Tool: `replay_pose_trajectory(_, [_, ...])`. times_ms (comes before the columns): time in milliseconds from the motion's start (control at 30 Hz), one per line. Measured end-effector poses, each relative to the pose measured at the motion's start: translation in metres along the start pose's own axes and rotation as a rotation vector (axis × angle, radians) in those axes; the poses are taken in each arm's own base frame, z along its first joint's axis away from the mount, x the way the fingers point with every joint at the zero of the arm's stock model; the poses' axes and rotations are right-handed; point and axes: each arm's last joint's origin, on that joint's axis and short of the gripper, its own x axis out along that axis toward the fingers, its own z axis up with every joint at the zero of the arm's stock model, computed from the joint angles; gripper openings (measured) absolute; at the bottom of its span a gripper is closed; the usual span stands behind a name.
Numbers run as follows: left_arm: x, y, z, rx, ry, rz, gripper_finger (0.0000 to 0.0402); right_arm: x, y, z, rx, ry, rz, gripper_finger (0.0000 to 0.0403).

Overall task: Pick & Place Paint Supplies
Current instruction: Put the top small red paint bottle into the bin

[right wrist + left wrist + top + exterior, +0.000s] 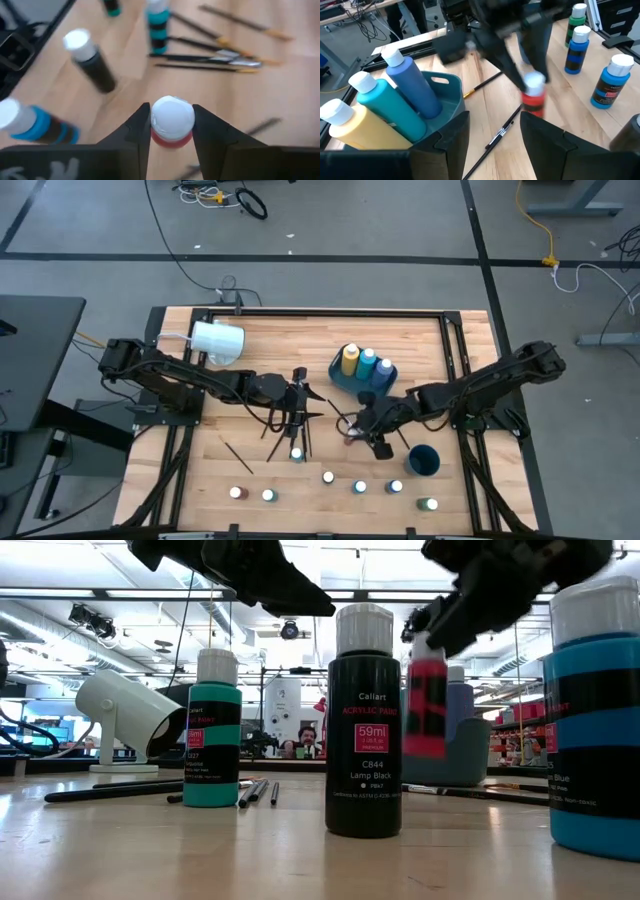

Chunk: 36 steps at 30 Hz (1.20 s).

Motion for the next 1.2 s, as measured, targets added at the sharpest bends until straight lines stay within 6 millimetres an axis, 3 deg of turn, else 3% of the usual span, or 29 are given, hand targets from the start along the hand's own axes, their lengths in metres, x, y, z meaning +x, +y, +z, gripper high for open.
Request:
replay_pose_trajectory(233, [0.000,0.000,0.000,0.000,-0.003,0.000,0.0183,-0.058,-0.007,0.013,-0.028,-0.047,-0.203,0.0118])
replay_pose_trajectory(367, [0.000,0.000,0.000,0.000,-0.004,0.000,0.0183,-0.081,-0.015,0.001,-0.003,-0.035,-0.373,0.0115])
replay_pose_trajectory(633, [0.000,0.000,0.001,0.003,-0.007,0.001,0.0183,-0.064,-0.039,-0.060,0.113,0.031,-0.475,0.0121])
replay_pose_trajectory(800, [0.000,0.000,0.001,0.003,-0.009,0.001,0.0183,-0.060,-0.048,-0.084,0.168,0.092,-0.496,0.0121])
replay_pose_trajectory(1200, [0.000,0.001,0.001,0.003,-0.005,0.027,0.0183,-0.062,-0.065,-0.093,0.228,0.113,-0.535,0.0125])
